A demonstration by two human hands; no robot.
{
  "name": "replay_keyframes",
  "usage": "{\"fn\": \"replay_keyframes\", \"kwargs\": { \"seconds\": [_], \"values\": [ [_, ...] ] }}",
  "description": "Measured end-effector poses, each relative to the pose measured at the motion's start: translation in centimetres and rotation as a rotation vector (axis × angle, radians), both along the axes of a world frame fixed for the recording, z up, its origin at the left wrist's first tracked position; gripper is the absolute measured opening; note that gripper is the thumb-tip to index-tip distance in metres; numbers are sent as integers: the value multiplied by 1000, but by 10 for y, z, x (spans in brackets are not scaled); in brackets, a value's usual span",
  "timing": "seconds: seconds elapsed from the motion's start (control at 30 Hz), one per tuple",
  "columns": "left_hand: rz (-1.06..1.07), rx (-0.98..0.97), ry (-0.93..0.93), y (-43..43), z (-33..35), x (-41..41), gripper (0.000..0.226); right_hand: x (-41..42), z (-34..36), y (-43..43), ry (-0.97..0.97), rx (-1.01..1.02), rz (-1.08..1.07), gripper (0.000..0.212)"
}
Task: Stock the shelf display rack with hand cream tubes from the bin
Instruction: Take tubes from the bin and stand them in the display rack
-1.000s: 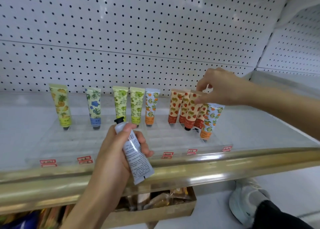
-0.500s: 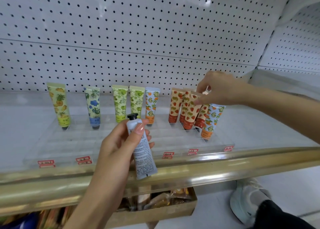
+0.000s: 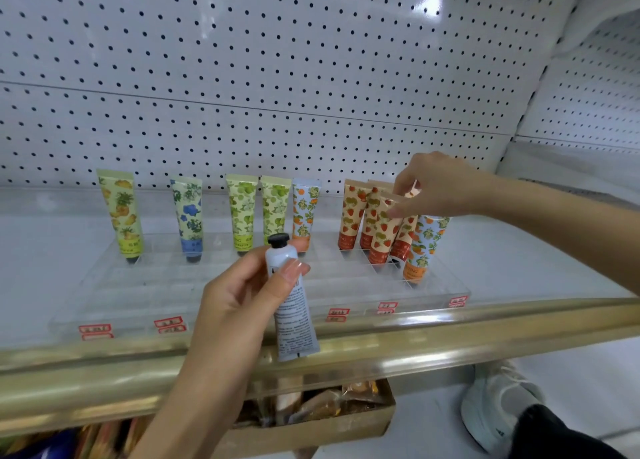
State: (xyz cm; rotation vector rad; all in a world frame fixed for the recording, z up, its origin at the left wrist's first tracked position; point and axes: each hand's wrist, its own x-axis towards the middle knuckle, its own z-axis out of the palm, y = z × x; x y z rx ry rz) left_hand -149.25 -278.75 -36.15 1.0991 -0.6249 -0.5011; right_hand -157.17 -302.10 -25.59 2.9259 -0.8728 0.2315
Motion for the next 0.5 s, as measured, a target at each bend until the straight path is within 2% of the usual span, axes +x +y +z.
{"fn": "replay_keyframes", "kwargs": {
  "seconds": [0.13,0.33,0.43,0.5],
  "values": [
    [7,-12,-16,1,2,0,40,-2,5,0,-15,16,27,21],
    [35,-5,18,9,1,0,43,-22,23,27,-229,49,174,14],
    [46,-10,54,19,-3,-3,40,-36,19,61,-299,217,268,14],
    [22,-41,99,27,-5,-7,35,-43,10,87,-255,405,319,20]
  ]
}}
